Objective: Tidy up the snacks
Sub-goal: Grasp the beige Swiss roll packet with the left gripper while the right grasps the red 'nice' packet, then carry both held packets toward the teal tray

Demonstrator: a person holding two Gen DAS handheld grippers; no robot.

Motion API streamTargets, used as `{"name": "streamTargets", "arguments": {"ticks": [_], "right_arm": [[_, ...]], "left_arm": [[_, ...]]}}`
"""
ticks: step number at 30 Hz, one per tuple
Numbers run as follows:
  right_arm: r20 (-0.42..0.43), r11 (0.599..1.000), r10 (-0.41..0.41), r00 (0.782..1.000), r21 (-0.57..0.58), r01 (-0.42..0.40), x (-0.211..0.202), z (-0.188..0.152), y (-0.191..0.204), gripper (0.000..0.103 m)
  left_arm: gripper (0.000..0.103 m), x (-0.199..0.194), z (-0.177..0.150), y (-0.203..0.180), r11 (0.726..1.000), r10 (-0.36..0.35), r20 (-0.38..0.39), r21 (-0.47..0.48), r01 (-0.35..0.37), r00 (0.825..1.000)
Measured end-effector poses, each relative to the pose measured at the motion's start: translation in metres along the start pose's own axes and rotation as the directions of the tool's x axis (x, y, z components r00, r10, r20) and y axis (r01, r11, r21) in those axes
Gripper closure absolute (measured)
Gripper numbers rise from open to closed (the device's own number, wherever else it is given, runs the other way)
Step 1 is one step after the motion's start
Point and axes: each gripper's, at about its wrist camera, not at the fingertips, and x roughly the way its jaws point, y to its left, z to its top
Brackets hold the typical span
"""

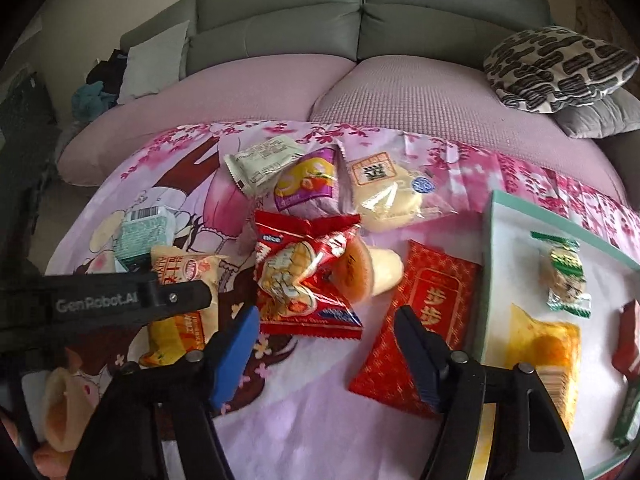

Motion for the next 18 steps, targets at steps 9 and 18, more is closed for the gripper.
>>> {"name": "streamTargets", "arguments": {"ticks": [9, 18], "right_arm": [[0.000, 1.000, -0.005, 1.000, -0.031, 0.005, 0.015, 0.017, 0.015, 0.054], [-0.001, 1.000, 0.013, 1.000, -0.006, -0.013, 0.010, 0.018, 0.014, 0.064]], "left_arm": [[0.067, -0.004, 0.003, 0.008, 1.000, 0.005, 0.006, -0.010, -0.005, 1.000], [0.068, -0.010, 0.004, 0.006, 1.000, 0.001, 0.022, -0.003, -0.001, 1.000]]}}
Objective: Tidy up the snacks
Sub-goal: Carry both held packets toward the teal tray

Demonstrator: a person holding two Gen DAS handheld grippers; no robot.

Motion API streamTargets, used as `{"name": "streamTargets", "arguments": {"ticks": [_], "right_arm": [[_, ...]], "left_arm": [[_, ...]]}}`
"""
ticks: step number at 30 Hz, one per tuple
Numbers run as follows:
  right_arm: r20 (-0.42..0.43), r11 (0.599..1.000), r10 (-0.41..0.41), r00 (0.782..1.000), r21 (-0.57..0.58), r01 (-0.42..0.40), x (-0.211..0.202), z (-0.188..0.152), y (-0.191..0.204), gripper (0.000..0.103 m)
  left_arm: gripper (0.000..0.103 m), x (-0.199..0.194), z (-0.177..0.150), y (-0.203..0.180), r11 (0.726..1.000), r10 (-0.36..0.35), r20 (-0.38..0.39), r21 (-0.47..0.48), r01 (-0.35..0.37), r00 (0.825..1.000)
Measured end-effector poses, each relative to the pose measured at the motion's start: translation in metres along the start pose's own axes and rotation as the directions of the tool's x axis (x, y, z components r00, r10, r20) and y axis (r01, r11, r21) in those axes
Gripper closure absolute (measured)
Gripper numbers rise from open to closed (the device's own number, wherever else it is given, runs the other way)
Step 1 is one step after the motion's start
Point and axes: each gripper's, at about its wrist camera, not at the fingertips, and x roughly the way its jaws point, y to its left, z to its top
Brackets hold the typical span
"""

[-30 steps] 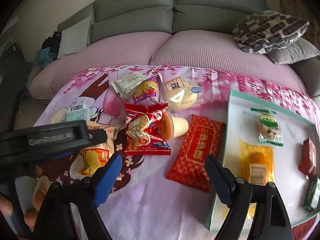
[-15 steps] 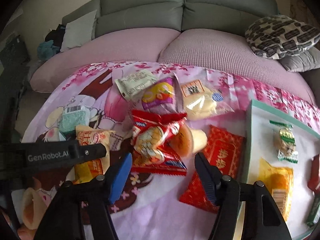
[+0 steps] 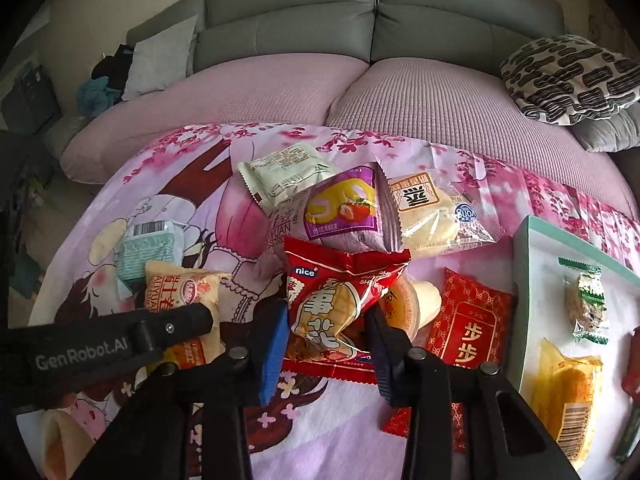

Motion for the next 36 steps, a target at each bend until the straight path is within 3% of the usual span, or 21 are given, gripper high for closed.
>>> {"name": "streamTargets", "arguments": {"ticks": [9, 19, 28, 34, 36], "right_arm": [[0.078, 0.999, 0.017, 0.997, 0.048, -0.021, -0.058, 0.004, -0.015, 0.065], [0.085, 0.967, -0.083, 0.993, 0.248, 0.060, -0.105, -0.013, -0.098, 0.065], [0.079, 0.888, -0.214, 0.974, 0.431, 0.160, -0.121, -0.027, -0.195, 0.065], [0.072, 0.858, -0.207, 0.976, 0.493, 0.146, -0.108, -0.032, -0.239, 0.065], [0.072, 0.857, -0.205, 0.976, 0.494, 0.144, -0.102, -0.031, -0.246, 0.065]], "left_arm": [[0.068, -0.032, -0.005, -0.020, 0.998, -0.019, 0.075, 0.057, 0.015, 0.997], [0.068, -0.045, -0.025, -0.090, 0.970, -0.108, 0.099, 0.226, 0.084, 0.989], [0.068, -0.038, -0.044, -0.160, 0.906, -0.188, 0.085, 0.399, 0.140, 0.979], [0.068, -0.006, -0.049, -0.219, 0.841, -0.188, 0.007, 0.517, 0.158, 0.982], [0.068, 0.006, -0.048, -0.232, 0.832, -0.180, -0.020, 0.530, 0.163, 0.984]]}}
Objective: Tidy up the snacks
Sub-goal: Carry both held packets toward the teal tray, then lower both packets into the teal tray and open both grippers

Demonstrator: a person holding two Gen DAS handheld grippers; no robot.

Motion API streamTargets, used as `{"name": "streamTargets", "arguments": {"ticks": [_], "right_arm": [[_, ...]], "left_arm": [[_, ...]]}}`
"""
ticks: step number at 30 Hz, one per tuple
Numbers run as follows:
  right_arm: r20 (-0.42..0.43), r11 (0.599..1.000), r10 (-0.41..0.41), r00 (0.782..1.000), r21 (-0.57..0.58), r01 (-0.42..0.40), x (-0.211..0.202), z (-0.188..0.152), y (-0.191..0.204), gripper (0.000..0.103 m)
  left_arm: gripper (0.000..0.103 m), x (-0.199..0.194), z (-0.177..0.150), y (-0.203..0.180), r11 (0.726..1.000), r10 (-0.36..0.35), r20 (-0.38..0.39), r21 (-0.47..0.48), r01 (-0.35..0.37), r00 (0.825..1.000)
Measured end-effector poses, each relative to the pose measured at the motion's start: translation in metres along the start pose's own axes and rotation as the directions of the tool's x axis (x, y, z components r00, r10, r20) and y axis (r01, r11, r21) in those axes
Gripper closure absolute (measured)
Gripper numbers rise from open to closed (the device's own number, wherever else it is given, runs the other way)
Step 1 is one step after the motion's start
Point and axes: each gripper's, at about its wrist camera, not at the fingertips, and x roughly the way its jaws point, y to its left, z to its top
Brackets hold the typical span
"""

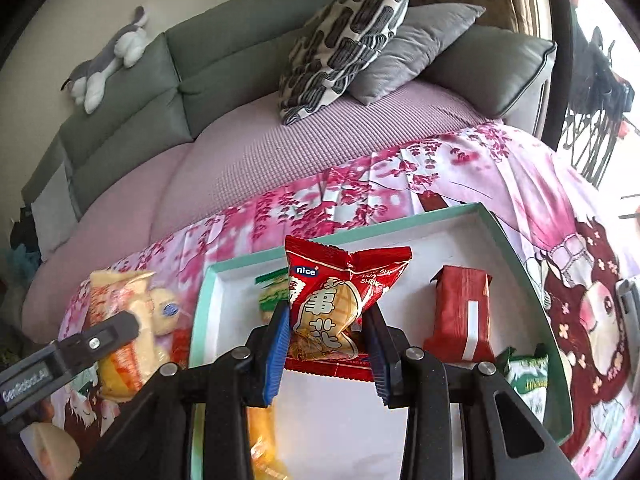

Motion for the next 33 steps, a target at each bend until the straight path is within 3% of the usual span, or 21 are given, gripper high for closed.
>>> {"name": "streamTargets", "arguments": {"ticks": [10, 14, 17, 18, 19, 21, 24, 33], "right_arm": [[-0.022, 1.000, -0.021, 1.000, -0.006, 0.021, 0.029, 0.010, -0.010, 0.064], [-0.036, 1.000, -0.024, 0.999, -0.017, 0.024, 0.036, 0.009, -0.009, 0.063], [-0.038, 0.999, -0.031, 0.999, -0.030, 0.030, 0.035, 0.009, -0.007, 0.062], [-0.038, 0.999, -0.030, 0.999, -0.031, 0.029, 0.035, 0.009, -0.007, 0.059], [-0.035, 0.999, -0.027, 0.999, -0.034, 0.026, 0.033, 0.009, -0.006, 0.057], [-0.033, 0.999, -0.025, 0.999, -0.040, 0.024, 0.031, 0.010, -0.004, 0.049], [-0.034, 0.998, -0.032, 0.999, -0.053, 0.030, 0.025, 0.009, 0.000, 0.045], [-0.042, 0.995, -0.048, 0.998, -0.087, 0.045, 0.011, -0.007, 0.010, 0.015]], "left_arm": [[0.068, 0.058, 0.020, -0.018, 0.998, 0.029, -0.080, 0.059, -0.024, 0.996], [0.068, 0.073, 0.024, -0.014, 0.998, 0.052, -0.094, 0.038, -0.048, 0.994], [0.055, 0.072, 0.023, -0.011, 0.999, 0.041, -0.085, 0.030, -0.038, 0.996], [0.042, 0.071, 0.022, -0.011, 0.999, 0.034, -0.083, 0.026, -0.032, 0.996], [0.039, 0.070, 0.022, -0.011, 0.999, 0.029, -0.083, 0.022, -0.027, 0.996], [0.039, 0.065, 0.020, -0.011, 1.000, 0.022, -0.082, 0.015, -0.021, 0.996], [0.038, 0.051, 0.019, -0.012, 0.999, 0.030, -0.056, 0.018, -0.029, 0.998], [0.019, 0.025, 0.003, 0.006, 0.990, 0.136, -0.034, -0.025, -0.137, 0.990]]}}
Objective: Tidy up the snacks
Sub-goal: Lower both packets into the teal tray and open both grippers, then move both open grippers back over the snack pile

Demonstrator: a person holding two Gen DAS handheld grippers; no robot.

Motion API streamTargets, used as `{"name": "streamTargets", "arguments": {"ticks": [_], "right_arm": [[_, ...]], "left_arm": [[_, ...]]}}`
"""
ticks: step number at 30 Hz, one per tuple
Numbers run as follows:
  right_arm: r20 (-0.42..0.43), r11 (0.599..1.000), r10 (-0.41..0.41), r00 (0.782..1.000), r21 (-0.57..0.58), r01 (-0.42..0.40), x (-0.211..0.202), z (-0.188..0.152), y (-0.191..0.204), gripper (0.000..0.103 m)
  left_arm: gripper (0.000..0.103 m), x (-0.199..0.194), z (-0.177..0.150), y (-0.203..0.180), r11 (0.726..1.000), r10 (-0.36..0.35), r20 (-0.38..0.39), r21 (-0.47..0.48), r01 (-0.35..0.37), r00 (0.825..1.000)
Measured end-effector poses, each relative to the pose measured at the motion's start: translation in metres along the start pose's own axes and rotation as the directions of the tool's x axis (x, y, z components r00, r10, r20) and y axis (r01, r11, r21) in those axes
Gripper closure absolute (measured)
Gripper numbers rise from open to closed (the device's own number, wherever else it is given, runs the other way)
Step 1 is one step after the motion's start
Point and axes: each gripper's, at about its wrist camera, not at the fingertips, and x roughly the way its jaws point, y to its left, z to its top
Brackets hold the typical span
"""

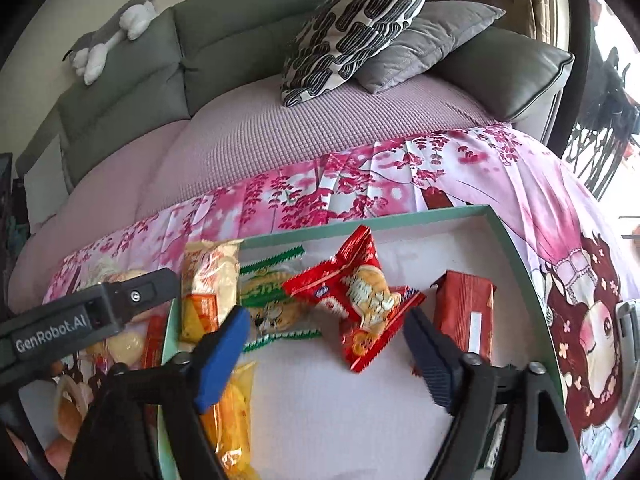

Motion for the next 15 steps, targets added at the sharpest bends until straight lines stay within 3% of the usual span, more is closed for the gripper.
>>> {"name": "streamTargets", "arguments": {"ticks": [5, 15], "right_arm": [[0.011, 1.000, 0.009, 1.000, -0.009, -0.009, -0.010, -0.011, 0.005, 0.000], [0.006, 1.000, 0.020, 1.000, -0.005, -0.020, -0.026, -0.033, 0.010, 0.000]], "left_arm": [[0.014, -0.010, -0.013, 0.013, 0.998, 0.067, 0.010, -0.011, -0.067, 0.998], [0.010, -0.029, -0.046, 0.043, 0.977, 0.212, 0.049, -0.040, -0.210, 0.976]]}}
